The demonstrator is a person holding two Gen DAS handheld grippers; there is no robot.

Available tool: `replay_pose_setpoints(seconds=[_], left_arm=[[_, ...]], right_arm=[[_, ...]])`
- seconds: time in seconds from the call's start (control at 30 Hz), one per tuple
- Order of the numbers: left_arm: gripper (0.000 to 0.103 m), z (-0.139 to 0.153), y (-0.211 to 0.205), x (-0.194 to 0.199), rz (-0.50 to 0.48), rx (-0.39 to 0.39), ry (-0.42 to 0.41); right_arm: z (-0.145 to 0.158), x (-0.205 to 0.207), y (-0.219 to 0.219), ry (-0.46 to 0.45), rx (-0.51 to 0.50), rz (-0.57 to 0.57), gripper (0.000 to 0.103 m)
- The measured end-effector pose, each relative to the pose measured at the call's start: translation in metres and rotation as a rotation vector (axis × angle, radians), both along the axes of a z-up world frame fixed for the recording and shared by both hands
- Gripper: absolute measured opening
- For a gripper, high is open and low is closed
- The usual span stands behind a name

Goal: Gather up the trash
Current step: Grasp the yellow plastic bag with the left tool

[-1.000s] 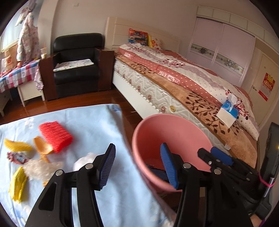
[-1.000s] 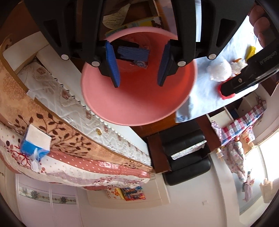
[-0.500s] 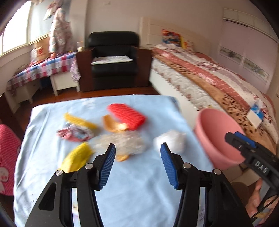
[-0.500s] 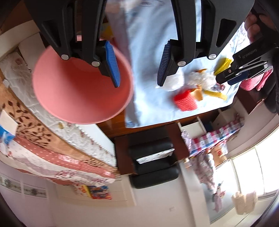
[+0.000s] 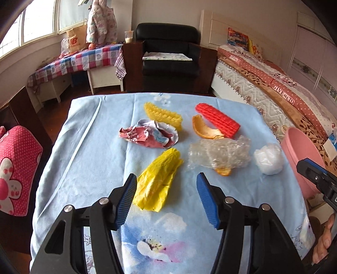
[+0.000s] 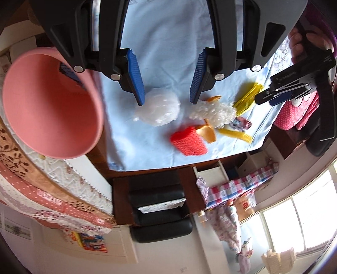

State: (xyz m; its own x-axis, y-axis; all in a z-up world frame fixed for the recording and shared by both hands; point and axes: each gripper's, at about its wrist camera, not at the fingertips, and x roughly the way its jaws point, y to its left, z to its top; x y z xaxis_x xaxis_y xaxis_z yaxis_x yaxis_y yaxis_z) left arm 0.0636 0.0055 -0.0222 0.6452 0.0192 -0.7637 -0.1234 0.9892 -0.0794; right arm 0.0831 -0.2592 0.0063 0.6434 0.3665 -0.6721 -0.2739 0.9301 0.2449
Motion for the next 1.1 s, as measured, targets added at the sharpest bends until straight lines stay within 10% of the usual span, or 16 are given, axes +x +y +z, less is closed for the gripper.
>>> replay_pose_setpoints(seconds=[0.87,1.1], left_arm=[[0.058,-0.042,0.02,0.028,0.111,-0.08,0.08],[0.041,-0.042,0.025,0.021,0.172,-0.09,0.072]], right_arm=[[-0.017,0.063,0.09,0.053,-0.042,0.194,0.045],[-0.022,0.067,0.097,0.06,-0.045,0.209,0.045]])
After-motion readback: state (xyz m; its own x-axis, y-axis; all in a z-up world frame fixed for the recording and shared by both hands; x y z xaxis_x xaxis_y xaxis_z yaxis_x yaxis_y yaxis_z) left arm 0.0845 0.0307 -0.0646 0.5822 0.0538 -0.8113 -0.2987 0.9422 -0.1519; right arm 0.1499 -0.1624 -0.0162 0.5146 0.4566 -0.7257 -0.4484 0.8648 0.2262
